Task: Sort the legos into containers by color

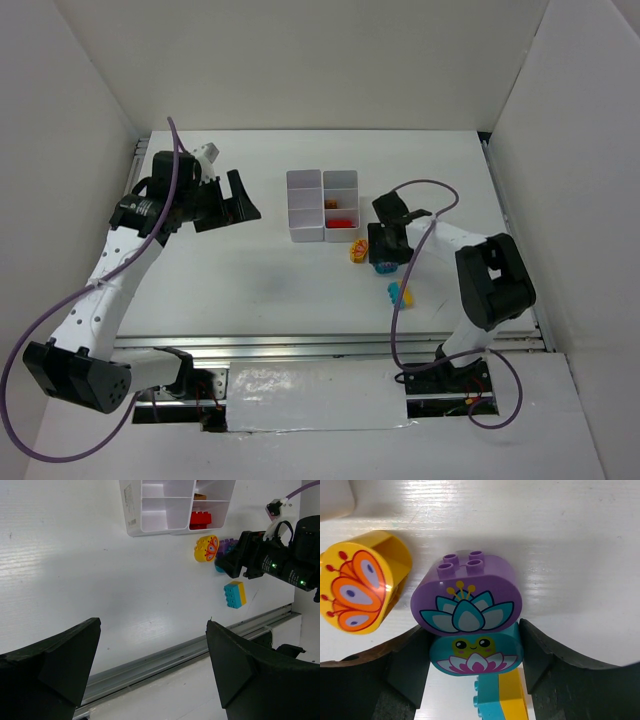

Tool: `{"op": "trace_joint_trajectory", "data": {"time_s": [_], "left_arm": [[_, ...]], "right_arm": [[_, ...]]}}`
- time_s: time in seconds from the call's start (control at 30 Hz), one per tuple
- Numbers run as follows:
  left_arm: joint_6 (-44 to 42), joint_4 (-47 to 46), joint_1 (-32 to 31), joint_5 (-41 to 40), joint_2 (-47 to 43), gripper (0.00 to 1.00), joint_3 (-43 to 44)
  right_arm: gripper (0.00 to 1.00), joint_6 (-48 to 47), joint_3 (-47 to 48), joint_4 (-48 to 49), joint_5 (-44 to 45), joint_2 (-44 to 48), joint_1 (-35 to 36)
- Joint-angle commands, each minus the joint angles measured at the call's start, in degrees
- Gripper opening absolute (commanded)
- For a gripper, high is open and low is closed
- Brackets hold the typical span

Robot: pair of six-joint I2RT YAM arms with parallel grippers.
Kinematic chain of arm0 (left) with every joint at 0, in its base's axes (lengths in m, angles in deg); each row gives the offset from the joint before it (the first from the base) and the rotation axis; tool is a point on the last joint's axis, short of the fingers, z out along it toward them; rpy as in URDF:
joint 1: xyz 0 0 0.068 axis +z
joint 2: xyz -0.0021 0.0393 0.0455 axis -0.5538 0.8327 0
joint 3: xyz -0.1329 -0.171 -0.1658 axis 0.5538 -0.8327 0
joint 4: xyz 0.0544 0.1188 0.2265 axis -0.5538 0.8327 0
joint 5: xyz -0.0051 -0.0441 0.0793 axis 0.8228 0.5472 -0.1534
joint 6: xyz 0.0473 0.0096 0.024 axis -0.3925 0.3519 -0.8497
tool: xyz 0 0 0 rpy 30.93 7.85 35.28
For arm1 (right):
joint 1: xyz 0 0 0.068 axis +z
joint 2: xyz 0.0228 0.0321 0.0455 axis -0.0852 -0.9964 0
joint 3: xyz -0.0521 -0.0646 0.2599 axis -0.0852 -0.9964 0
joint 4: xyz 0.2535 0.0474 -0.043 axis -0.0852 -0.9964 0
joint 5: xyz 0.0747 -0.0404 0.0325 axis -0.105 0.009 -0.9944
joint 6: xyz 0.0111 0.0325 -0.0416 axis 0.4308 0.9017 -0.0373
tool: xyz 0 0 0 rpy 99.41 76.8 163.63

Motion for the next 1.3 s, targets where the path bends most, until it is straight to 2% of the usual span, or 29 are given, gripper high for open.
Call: {"op": "trace_joint_trajectory", "data": {"time_s": [0.0,0.1,0.23,0.3,0.37,0.4,0.43,0.57,0.67,0.73,0.97,1.03,1.27], "left_arm": [[-0.99,-2.01,0.12,1.01,0.12,1.0,0.18],[-0.46,-2.63,0.2,1.88,0.38,1.0,-0.09],[0.15,-3.24,0.2,4.26,1.08,0.99,1.49],[0.59,-3.85,0.12,6.45,1.7,1.0,3.24],[1.99,-6.65,0.12,13.8,2.23,0.99,4.3],[2.96,-6.67,0.12,13.84,2.31,1.0,4.22],[3.84,-9.89,0.2,18.8,2.32,0.99,4.13],[11.3,-18.17,-0.23,27.28,3.02,0.99,2.99],[11.32,-17.4,-1.46,27.55,5.03,0.98,5.0],[9.66,-13.64,-2.95,26.68,7.14,0.97,7.73],[7.45,-9.31,-5.42,25.09,9.52,0.92,9.85],[7.01,-7.83,-5.6,25.01,10.22,0.87,10.11],[4.46,-4.13,-6.3,24.22,12.07,0.84,10.2]], "right_arm": [[0.34,1.25,-0.3,2.09,1.75,5.88,0.28],[0.22,1.43,-0.22,2.89,0.61,10.27,0.28],[0.18,0.12,1.36,3.15,-2.11,16.95,0.37],[0.15,-0.94,3.11,2.63,-7.79,19.25,0.63],[0.11,-0.95,4.52,2.62,-12.82,22.31,1.51],[0.11,-0.6,5.14,2.62,-16.67,23.2,3.16],[0.11,-0.33,5.93,2.36,-18.28,24.34,4.22],[0.1,-0.51,11.98,-0.62,-19.52,23.22,13.27],[0.07,0.1,18.83,-3.61,-19.7,20.5,18.46],[0.05,0.28,20.08,-2.92,-18.83,20.05,21.44],[0.02,-0.51,26.41,-4.32,-17.07,16.62,25.68],[0.02,-0.77,27.64,-5.02,-15.4,16.18,26.64],[0.03,-1.29,32.91,-9.77,-8.9,12.93,28.31]]}}
